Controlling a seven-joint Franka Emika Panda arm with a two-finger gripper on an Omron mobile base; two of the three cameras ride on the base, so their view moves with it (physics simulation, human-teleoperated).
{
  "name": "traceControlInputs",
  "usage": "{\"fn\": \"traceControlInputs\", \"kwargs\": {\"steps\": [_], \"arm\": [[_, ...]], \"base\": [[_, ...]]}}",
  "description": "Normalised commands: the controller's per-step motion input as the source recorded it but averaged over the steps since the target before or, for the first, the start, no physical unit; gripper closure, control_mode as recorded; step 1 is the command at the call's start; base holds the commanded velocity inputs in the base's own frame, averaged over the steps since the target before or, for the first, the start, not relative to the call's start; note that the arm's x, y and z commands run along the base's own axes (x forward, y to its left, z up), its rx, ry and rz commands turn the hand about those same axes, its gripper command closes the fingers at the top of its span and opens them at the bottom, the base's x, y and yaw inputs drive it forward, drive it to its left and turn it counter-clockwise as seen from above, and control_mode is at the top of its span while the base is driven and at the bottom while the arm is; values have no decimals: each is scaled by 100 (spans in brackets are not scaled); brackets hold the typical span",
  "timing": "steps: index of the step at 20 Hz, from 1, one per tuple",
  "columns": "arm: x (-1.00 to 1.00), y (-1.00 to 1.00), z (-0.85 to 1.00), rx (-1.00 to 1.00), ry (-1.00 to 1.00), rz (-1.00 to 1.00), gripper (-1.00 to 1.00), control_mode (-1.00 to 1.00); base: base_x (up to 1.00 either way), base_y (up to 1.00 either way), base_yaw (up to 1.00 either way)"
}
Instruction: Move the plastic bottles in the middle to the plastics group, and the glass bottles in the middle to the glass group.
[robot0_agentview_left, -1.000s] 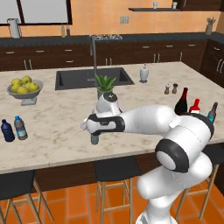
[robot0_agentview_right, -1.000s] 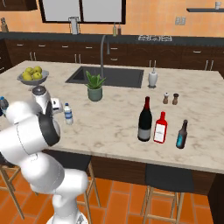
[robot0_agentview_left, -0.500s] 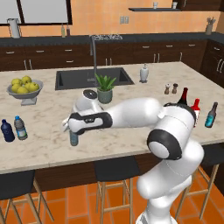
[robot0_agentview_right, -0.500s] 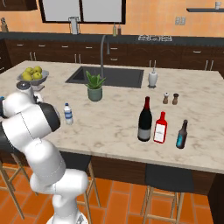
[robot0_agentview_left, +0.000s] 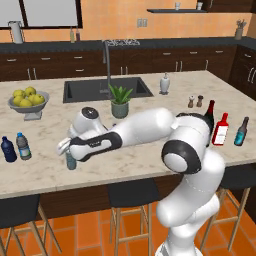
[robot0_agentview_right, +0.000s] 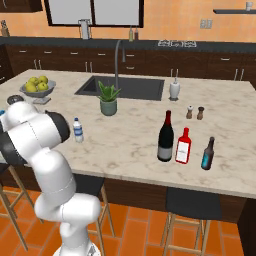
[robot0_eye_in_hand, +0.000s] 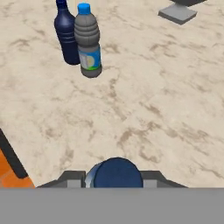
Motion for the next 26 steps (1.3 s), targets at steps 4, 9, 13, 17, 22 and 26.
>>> {"fn": "traceControlInputs", "kwargs": {"steps": [4,9,13,17,22,26], "arm": [[17,54,0,1,-6,3,100,-100],[25,38,5,0,2,1,100,-100],[28,32,2,0,11,0,100,-100],[38,34,0,0,2,0,100,-100],[46,26,0,0,0,0,100,-100],[23,17,-3,0,-2,0,100,-100]], "base": [[0,0,0],[0,0,0],[0,0,0],[0,0,0],[0,0,0],[0,0,0]]}}
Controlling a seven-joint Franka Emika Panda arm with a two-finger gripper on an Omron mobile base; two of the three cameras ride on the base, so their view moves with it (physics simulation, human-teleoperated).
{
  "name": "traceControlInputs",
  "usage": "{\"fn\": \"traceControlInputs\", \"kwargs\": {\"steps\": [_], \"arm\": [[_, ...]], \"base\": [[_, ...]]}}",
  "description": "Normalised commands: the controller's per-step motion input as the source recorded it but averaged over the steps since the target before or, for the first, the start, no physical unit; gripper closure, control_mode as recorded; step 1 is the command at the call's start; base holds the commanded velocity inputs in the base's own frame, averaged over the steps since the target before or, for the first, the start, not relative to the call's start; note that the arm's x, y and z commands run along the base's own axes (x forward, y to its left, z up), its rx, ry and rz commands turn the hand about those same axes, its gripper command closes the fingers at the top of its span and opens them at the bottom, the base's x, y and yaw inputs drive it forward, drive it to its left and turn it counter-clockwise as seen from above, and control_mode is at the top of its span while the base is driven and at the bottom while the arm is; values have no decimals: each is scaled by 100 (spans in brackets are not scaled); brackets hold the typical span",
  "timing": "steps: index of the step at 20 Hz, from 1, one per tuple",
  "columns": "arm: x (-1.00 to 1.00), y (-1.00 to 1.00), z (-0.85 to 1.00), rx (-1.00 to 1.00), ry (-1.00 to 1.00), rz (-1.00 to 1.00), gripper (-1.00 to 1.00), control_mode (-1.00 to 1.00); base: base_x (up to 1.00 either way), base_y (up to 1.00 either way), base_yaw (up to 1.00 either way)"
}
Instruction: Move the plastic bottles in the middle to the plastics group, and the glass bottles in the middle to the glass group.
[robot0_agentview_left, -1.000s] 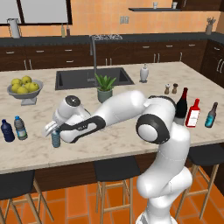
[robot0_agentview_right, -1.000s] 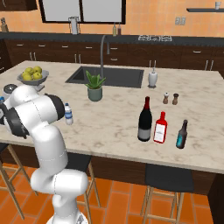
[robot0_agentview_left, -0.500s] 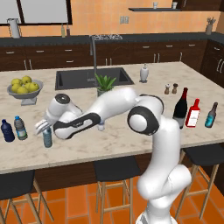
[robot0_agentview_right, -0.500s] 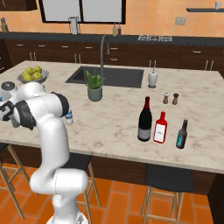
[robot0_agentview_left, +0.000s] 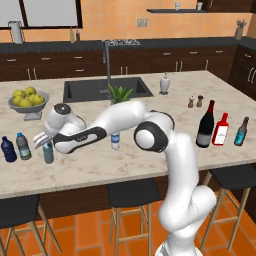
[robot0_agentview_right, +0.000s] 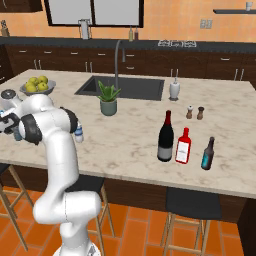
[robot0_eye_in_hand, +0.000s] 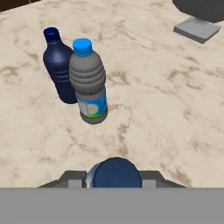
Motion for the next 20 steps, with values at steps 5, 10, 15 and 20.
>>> {"fn": "traceControlInputs", "kwargs": {"steps": [5,10,15,20], "arm": [[30,21,-2,0,-3,0,100,-100],[23,6,0,0,-6,0,100,-100],[6,1,0,0,-3,0,100,-100],[0,5,-9,0,-1,0,100,-100]], "base": [[0,0,0],[0,0,0],[0,0,0],[0,0,0]]}}
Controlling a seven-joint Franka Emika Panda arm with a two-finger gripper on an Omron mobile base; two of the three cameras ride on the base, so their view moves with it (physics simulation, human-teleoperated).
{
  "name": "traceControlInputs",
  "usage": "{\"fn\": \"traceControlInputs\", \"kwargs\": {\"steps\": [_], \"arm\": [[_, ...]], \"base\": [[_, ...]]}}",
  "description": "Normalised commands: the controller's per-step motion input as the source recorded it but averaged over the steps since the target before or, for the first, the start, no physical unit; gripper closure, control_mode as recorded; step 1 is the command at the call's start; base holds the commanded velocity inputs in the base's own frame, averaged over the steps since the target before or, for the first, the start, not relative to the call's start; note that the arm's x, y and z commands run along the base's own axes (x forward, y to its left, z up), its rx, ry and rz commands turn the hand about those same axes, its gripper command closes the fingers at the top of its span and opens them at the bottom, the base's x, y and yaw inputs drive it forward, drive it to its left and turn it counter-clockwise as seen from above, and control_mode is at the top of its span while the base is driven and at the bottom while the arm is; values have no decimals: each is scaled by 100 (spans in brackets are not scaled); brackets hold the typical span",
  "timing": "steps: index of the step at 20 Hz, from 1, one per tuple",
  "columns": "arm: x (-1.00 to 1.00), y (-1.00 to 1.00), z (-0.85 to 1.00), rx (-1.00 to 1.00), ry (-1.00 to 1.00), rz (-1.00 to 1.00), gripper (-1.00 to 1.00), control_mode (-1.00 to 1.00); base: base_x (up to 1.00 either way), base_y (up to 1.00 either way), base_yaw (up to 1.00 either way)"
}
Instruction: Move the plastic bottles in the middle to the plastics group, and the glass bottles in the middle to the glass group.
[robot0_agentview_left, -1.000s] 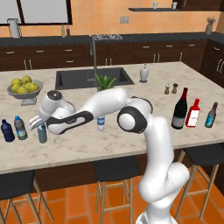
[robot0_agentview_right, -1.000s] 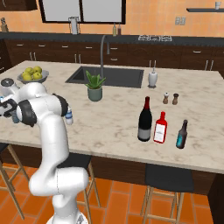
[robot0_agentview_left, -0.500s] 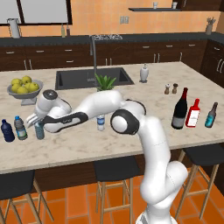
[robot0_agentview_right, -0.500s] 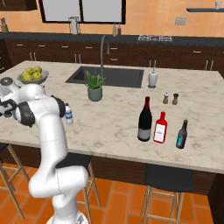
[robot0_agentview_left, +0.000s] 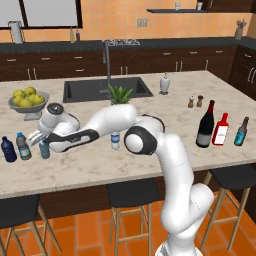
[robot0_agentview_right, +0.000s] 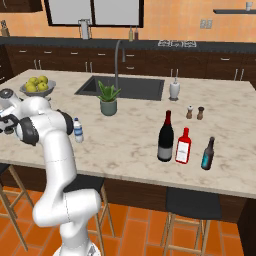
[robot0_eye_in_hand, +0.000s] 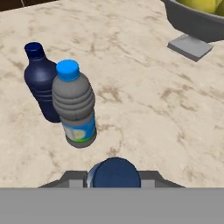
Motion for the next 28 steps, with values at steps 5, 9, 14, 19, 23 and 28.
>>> {"fn": "traceControlInputs", "kwargs": {"steps": [5,9,14,19,23,28], "arm": [[0,0,-47,0,0,0,100,-100],[4,0,-15,0,-4,0,100,-100],[36,0,2,0,-3,0,100,-100],[11,0,-7,0,0,0,100,-100],[3,0,-5,0,0,0,100,-100],[0,0,0,0,0,0,-100,-100]], "base": [[0,0,0],[0,0,0],[0,0,0],[0,0,0],[0,0,0],[0,0,0]]}}
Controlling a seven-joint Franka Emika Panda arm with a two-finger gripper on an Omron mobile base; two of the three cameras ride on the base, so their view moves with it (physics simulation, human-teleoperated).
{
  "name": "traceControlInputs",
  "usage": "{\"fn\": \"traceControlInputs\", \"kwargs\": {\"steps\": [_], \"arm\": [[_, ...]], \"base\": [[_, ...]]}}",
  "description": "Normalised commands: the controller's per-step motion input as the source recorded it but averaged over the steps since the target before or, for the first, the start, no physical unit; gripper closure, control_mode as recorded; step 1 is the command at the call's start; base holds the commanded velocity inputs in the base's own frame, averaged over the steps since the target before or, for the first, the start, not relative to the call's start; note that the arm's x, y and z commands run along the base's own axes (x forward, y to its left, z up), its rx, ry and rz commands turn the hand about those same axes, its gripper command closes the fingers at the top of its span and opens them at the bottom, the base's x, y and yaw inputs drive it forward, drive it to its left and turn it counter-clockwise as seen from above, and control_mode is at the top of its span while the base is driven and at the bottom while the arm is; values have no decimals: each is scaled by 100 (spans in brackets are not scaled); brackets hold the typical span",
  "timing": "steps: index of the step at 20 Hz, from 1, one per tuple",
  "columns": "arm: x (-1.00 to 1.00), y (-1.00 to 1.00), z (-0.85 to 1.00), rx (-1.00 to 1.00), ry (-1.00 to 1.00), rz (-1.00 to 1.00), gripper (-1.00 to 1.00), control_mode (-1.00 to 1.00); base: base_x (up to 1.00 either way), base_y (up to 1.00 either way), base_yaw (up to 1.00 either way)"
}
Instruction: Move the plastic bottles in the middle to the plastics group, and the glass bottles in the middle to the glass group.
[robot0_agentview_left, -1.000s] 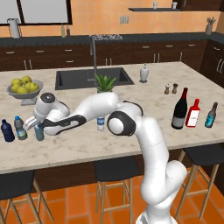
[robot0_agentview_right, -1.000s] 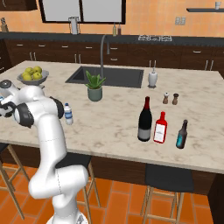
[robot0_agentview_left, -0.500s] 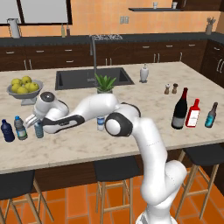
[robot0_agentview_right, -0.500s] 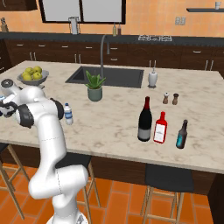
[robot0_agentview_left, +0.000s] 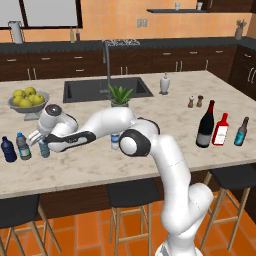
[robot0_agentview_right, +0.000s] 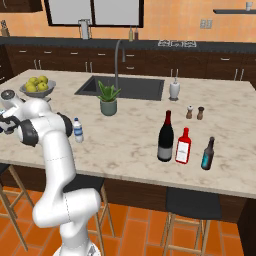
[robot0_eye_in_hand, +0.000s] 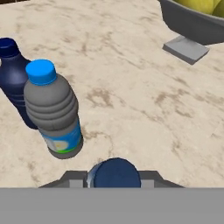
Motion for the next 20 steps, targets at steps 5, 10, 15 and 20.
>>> {"fn": "traceControlInputs", "kwargs": {"steps": [5,10,15,20], "arm": [[0,0,0,0,0,0,-100,-100],[0,0,0,0,0,0,-100,-100],[-1,-2,14,0,0,0,-100,-100],[-7,-28,77,1,-1,-1,-100,-100]], "base": [[0,0,0],[0,0,0],[0,0,0],[0,0,0]]}}
